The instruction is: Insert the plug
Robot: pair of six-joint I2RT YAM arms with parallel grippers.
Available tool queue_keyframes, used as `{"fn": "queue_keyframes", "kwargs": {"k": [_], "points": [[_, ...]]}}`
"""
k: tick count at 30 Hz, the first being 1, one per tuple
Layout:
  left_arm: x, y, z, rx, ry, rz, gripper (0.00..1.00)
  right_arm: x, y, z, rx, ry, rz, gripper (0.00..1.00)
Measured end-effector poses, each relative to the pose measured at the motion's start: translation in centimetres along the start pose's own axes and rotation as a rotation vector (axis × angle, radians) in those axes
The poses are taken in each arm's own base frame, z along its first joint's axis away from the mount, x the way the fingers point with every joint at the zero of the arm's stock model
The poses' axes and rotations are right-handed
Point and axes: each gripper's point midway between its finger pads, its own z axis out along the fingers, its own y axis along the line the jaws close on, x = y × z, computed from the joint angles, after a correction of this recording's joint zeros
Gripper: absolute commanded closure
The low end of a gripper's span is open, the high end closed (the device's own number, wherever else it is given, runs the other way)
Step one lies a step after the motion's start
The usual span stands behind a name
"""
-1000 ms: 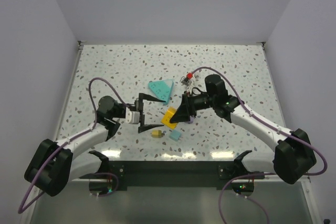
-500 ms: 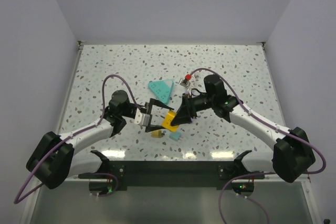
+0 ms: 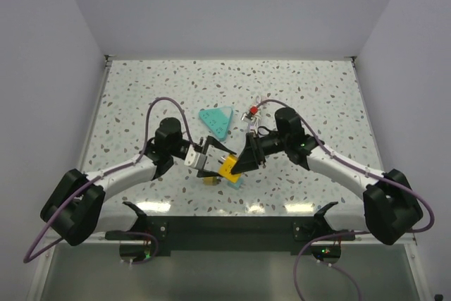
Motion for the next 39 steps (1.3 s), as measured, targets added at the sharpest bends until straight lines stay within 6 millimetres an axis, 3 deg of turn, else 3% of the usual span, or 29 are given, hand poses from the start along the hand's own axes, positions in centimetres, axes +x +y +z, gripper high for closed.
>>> {"fn": "queue_keyframes", "kwargs": {"k": [1, 5, 12, 21, 25, 28, 30, 34, 39], "points": [[0.1, -0.1, 0.1, 0.007, -0.004, -0.008, 1.00, 0.2, -0.2, 0.0, 0.004, -0.008, 0.001, 0.50], [0.6, -0.1, 0.6, 0.022, -0.023, -0.035, 1.00, 0.3, -0.7, -0.6, 0.025, -0.052, 0.007, 0.22], [1.0, -0.7, 1.0, 0.041, -0.048, -0.148, 1.00, -3.2, -2.2, -2.3, 0.109, -0.209, -0.091, 0.06], [0.9, 0.6, 1.2, -0.026, -0.084, -0.292, 1.00, -7.0, -3.4, -4.4, 0.267, -0.380, -0.287, 0.04], [2.0, 2.2, 0.1, -0.123, -0.097, -0.502, 1.00, -8.5, -0.2, -6.7, 0.307, -0.514, -0.536, 0.04], [3.9, 2.9, -0.9, -0.194, -0.099, -0.724, 1.00, -8.6, 1.8, -7.7, 0.307, -0.579, -0.694, 0.04], [4.9, 3.3, -1.4, -0.234, -0.104, -0.856, 1.00, -8.4, 2.1, -7.8, 0.303, -0.589, -0.759, 0.04], [5.4, 4.2, -1.2, -0.260, -0.128, -1.020, 1.00, -7.2, 1.0, -6.6, 0.305, -0.547, -0.816, 0.04], [4.6, 5.0, -1.1, -0.273, -0.156, -1.079, 1.00, -6.5, -0.3, -5.2, 0.321, -0.500, -0.847, 0.04]]}}
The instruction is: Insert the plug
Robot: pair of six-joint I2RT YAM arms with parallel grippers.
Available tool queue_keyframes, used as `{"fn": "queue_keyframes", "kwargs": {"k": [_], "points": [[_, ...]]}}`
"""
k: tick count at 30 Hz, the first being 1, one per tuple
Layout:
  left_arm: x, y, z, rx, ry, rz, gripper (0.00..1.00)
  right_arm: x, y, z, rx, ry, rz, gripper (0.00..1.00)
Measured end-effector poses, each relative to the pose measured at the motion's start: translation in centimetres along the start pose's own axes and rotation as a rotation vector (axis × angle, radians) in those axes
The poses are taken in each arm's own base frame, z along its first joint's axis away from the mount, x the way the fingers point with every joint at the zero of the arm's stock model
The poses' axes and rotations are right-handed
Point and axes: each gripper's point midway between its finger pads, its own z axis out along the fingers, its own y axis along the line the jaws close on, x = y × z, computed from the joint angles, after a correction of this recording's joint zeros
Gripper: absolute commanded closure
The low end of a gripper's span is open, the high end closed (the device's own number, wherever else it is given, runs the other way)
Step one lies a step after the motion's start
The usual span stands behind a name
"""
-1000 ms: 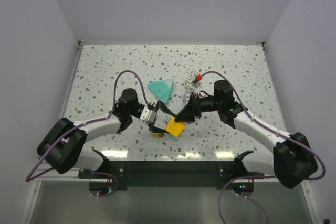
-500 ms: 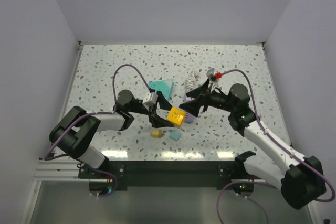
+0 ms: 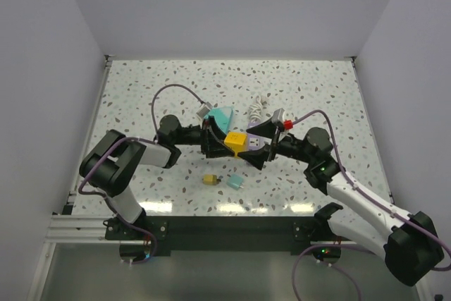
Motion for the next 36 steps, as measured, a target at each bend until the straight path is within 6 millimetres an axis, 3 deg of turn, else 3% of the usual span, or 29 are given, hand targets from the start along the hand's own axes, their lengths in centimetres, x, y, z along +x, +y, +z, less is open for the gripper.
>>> {"fn": "queue_keyframes", "kwargs": {"k": [10, 16, 22, 24, 29, 32, 33, 34, 36], "points": [[-1.8, -2.5, 0.2, 0.024, -0.040, 0.101, 1.00, 0.1, -2.0, 0.1, 0.106, -0.009, -0.007, 0.04], [-2.3, -3.2, 0.4, 0.027, -0.060, 0.169, 1.00, -0.3, -1.6, 0.5, 0.089, -0.032, 0.017, 0.04], [-2.3, -3.4, 0.4, 0.027, -0.064, 0.197, 1.00, 0.3, -1.2, 1.3, 0.035, -0.026, 0.073, 0.12], [-2.3, -3.4, 0.4, 0.027, -0.064, 0.201, 1.00, 0.5, -1.0, 1.5, 0.018, -0.023, 0.086, 0.20], [-2.3, -3.3, 0.5, 0.020, -0.069, 0.211, 1.00, 0.7, -0.3, 1.8, -0.031, -0.018, 0.109, 0.49], [-2.3, -3.2, 0.4, 0.016, -0.069, 0.212, 1.00, 0.9, -0.2, 1.8, -0.041, -0.016, 0.116, 0.91], [-2.3, -3.2, 0.4, 0.015, -0.069, 0.211, 1.00, 0.9, -0.2, 1.9, -0.043, -0.015, 0.118, 1.00], [-2.3, -3.1, 0.4, 0.013, -0.070, 0.212, 0.98, 0.9, -0.3, 1.9, -0.043, -0.015, 0.120, 1.00], [-2.4, -3.0, 0.4, 0.009, -0.072, 0.217, 0.72, 0.9, -0.3, 1.9, -0.043, -0.015, 0.122, 1.00]]}}
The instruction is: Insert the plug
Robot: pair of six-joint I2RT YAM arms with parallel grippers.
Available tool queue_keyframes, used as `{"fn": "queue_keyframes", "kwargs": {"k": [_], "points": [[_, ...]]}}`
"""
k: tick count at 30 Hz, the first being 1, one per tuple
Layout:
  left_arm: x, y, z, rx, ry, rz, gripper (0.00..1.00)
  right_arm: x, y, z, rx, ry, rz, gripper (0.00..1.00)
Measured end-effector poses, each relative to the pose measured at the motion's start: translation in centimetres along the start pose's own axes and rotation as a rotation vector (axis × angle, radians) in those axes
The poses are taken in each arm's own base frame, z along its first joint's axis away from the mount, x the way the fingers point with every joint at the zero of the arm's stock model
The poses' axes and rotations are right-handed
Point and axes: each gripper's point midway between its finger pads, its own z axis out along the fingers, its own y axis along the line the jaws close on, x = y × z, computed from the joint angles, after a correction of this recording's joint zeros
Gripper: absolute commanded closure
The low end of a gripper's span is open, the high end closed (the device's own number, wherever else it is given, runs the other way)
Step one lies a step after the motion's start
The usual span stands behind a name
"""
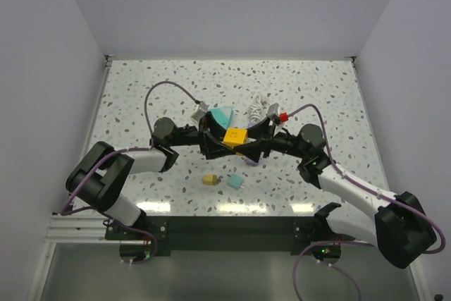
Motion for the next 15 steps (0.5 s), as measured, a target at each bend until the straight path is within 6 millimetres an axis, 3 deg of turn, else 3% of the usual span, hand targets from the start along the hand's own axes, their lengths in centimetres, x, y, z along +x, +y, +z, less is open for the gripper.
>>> {"fn": "queue_keyframes", "kwargs": {"k": [1, 4, 5, 10, 15], "points": [[0.0, 0.1, 0.0, -0.003, -0.002, 0.009, 0.48, -0.1, 0.0, 0.0, 0.001, 0.000, -0.001, 1.00], [-0.3, 0.3, 0.0, -0.010, -0.010, 0.048, 0.30, -0.3, -0.2, 0.0, 0.012, -0.001, -0.012, 1.00], [-0.5, 0.3, 0.0, -0.012, -0.014, 0.070, 0.18, -0.4, -0.2, -0.1, 0.018, -0.001, -0.017, 1.00], [-2.0, 1.1, 0.8, -0.040, -0.038, 0.199, 0.02, -1.6, -1.5, -1.2, 0.128, -0.018, -0.015, 1.00], [-2.9, 4.1, 0.6, -0.155, -0.034, 0.252, 0.00, -3.8, -3.0, -3.2, 0.264, -0.069, -0.036, 1.00]]}}
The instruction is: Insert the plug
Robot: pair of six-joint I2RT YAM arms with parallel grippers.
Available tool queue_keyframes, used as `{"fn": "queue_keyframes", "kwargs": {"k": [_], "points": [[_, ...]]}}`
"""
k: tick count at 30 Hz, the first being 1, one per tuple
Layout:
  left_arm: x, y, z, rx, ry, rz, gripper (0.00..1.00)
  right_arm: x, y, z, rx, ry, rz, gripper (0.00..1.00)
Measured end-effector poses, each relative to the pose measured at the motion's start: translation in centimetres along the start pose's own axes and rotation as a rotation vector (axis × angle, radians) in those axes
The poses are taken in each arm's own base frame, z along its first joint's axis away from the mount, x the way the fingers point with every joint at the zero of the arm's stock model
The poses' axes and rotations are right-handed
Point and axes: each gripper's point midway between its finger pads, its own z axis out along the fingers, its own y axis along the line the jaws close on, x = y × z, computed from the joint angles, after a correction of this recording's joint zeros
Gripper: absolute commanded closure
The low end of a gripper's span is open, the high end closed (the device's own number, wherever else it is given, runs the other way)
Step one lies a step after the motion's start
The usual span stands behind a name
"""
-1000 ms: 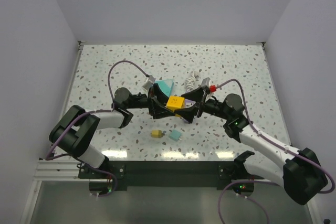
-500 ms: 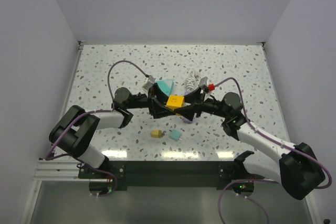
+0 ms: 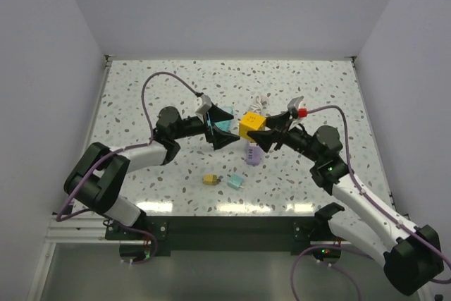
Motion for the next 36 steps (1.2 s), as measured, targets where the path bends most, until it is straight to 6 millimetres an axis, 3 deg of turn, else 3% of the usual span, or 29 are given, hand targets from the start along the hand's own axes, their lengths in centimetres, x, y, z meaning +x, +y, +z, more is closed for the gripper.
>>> {"fn": "queue_keyframes", "kwargs": {"k": [6, 12, 16, 22, 36], "points": [[1.3, 8.3, 0.7, -0.291, 0.077, 0.048, 0.00, -2.4, -0.5, -1.4, 0.083, -0.066, -0.042, 1.00], [4.2, 15.9, 0.9, -0.523, 0.209, 0.074, 0.00, -1.3, -1.9, -1.9, 0.154, -0.029, -0.026, 1.00], [6.7, 19.5, 0.0, -0.652, 0.309, 0.073, 0.00, -0.7, -2.2, -2.5, 0.183, -0.017, -0.021, 1.00], [9.4, 21.8, -1.7, -0.766, 0.421, 0.060, 0.00, -1.1, -2.1, -2.8, 0.186, -0.029, -0.026, 1.00], [11.1, 21.8, -3.3, -0.836, 0.469, 0.008, 0.00, -0.5, -2.3, -2.8, 0.189, -0.015, -0.018, 1.00]]}}
